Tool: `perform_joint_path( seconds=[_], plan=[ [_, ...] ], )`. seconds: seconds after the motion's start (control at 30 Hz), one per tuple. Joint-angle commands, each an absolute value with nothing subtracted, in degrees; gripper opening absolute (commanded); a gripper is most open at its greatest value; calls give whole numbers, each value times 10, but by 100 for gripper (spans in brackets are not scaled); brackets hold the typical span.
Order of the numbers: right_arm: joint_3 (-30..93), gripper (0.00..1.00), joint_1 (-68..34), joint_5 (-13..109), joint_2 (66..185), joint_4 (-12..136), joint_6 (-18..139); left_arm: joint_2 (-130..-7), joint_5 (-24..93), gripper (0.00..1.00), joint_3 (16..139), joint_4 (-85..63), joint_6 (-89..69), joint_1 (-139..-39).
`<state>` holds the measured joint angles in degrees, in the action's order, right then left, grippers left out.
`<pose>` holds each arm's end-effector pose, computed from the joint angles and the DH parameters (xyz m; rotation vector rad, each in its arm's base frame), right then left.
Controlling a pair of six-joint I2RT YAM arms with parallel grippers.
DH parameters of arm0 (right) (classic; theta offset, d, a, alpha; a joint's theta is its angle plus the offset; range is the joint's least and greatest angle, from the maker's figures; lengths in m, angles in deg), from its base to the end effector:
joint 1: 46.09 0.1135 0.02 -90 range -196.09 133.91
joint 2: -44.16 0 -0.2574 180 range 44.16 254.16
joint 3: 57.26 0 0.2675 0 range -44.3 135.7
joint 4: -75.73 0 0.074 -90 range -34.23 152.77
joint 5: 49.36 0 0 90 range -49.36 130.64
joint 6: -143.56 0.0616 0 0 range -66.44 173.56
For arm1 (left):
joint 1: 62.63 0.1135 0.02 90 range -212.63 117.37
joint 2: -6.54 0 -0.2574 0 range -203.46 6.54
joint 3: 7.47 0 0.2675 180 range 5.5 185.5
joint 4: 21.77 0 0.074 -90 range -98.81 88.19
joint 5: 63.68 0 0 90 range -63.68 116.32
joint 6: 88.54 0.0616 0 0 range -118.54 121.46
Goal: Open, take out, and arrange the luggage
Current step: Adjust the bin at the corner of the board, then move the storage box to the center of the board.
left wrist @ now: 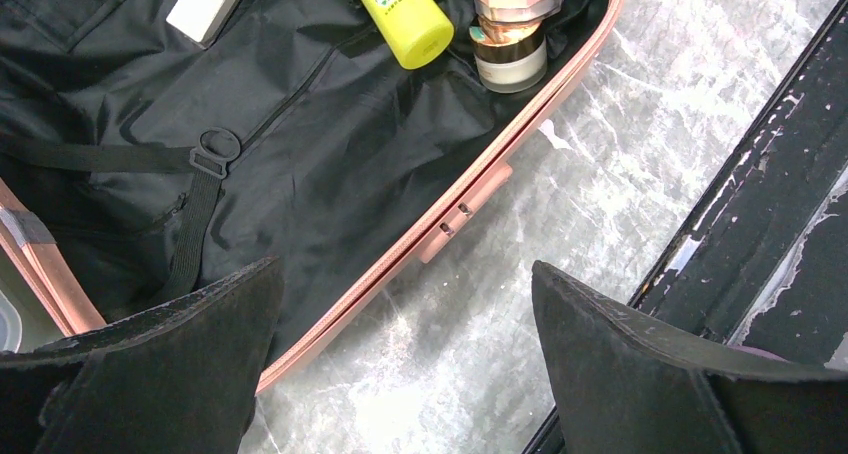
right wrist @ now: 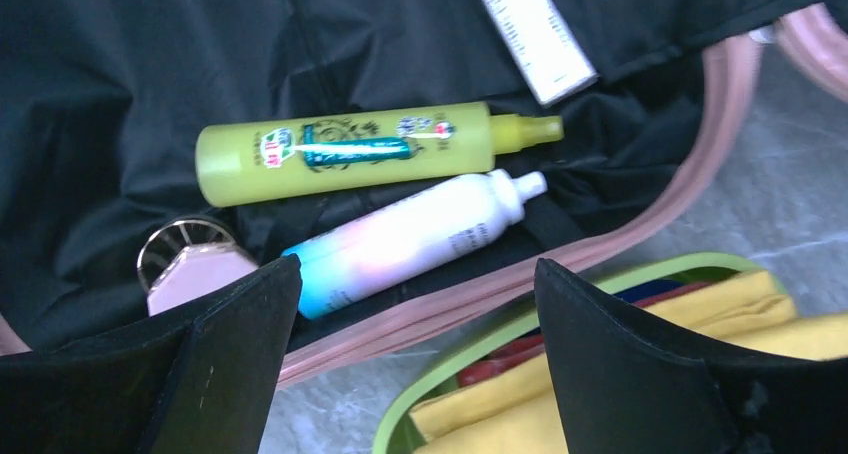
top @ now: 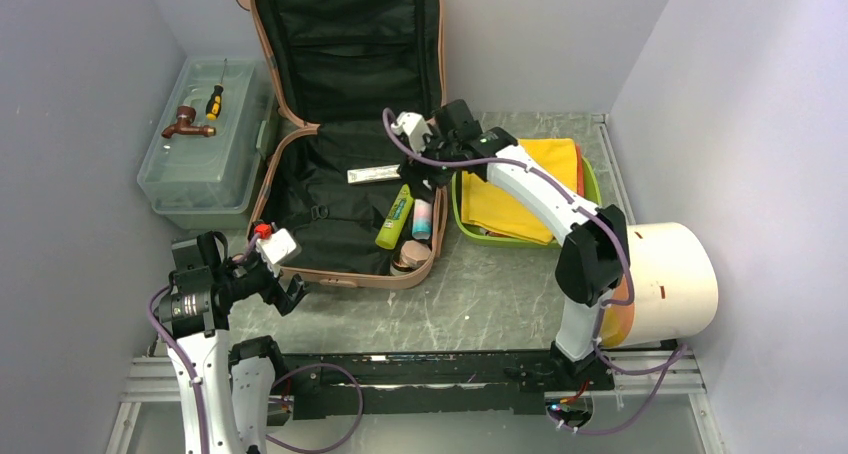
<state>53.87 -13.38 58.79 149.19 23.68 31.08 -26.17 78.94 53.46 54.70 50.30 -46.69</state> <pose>0.3640 0.2566 0.2953 -1.2307 2.0248 0.4615 0.1224 -0.0160 0.2960 0.9434 1.8413 -0.4335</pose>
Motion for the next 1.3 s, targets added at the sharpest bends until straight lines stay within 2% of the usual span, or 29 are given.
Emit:
perform_joint_path(
  seconds=[0.0,0.13,0.57,0.8,0.93,1.03,1.27],
  plan=[
    [521,90,-125,548,1471,238,310,-259,805,99,533,554,517,-463],
    [455,93,-142,483,1421,276,287,-263,805,99,534,556,519,-463],
    [378,96,-366,507,1327,379,414,-259,802,100,534,555,517,-459],
    [396,95,-423,549,1301,325,416,-260,802,99,534,557,519,-458],
    [430,95,-422,494,1266,197,364,-256,802,100,533,558,521,-458],
    [411,95,-423,426,1204,140,325,-255,803,99,532,556,520,-458],
    [291,98,-426,190,1036,163,273,-251,806,100,533,560,525,-458]
  ],
)
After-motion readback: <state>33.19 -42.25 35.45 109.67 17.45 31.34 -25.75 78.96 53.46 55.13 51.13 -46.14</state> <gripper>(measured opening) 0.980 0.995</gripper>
